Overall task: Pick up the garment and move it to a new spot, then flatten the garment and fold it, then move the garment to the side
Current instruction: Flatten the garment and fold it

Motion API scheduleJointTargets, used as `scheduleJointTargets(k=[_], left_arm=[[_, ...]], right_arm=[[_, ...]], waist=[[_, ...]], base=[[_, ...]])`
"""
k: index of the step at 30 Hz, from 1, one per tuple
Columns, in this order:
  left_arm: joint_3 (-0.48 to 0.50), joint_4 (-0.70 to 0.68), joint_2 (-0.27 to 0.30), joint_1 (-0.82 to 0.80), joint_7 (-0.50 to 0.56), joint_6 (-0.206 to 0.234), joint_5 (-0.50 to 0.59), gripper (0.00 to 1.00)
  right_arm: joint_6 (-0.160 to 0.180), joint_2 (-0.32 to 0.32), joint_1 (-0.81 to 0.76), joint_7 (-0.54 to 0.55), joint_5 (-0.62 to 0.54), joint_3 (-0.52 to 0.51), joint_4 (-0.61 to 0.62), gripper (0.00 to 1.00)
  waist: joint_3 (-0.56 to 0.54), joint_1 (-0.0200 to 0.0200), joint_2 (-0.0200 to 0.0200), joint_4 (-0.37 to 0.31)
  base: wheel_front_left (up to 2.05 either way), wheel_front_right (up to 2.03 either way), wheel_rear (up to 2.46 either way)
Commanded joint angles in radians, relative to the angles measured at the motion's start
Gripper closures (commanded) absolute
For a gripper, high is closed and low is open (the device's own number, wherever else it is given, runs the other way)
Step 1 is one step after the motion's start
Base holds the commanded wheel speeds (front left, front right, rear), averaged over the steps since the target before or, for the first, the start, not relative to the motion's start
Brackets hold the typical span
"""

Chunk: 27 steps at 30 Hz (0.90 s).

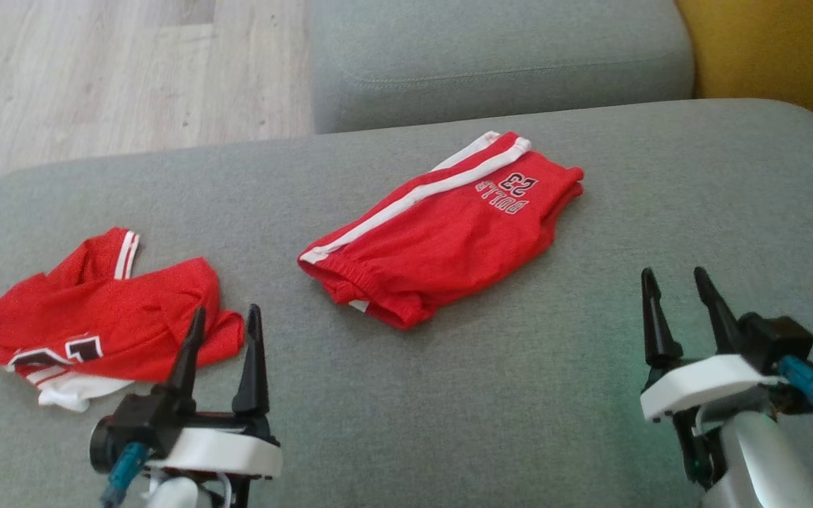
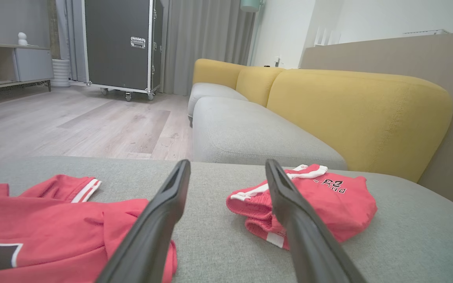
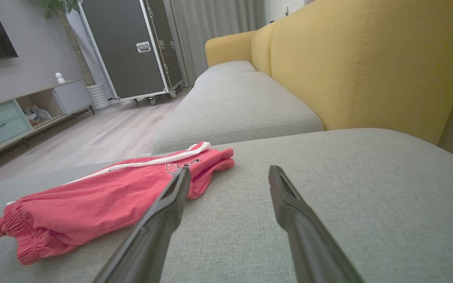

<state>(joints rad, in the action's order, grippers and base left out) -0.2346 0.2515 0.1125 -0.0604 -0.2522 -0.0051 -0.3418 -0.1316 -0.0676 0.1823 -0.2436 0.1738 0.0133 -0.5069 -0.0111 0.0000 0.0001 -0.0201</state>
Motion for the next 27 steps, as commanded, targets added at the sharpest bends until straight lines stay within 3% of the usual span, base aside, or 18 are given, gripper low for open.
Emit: scheduleJointTargets(k=[1, 11, 19, 27], left_arm=[[0.037, -0.025, -0.005, -0.044, -0.009, -0.014, 0.018, 0.0], [-0.003, 0.001, -0.035, -0.122, -0.009, -0.072, 0.058, 0.0], [-0.061, 0.02, -0.055, -0.22, -0.01, -0.097, 0.064, 0.0], [-0.108, 0.028, -0.061, -0.278, -0.01, -0.107, 0.053, 0.0]], right_arm=[[0.001, 0.005, 0.054, 0.012, -0.012, 0.016, 0.049, 0.0], [0.001, 0.007, 0.179, 0.106, -0.015, -0.052, 0.045, 0.0], [0.001, -0.03, 0.428, 0.299, 0.026, -0.21, -0.142, 0.0], [0.001, -0.112, 0.619, 0.377, -0.084, -0.366, -0.424, 0.0]], waist=[[0.011, 0.0, -0.0001, 0.014], [0.133, 0.0, -0.0001, 0.109], [0.251, 0.0, -0.0001, 0.218], [0.31, 0.0, -0.0001, 0.288]], base=[[0.0, 0.0, 0.0], [0.0, 0.0, 0.0], [0.0, 0.0, 0.0], [0.0, 0.0, 0.0]])
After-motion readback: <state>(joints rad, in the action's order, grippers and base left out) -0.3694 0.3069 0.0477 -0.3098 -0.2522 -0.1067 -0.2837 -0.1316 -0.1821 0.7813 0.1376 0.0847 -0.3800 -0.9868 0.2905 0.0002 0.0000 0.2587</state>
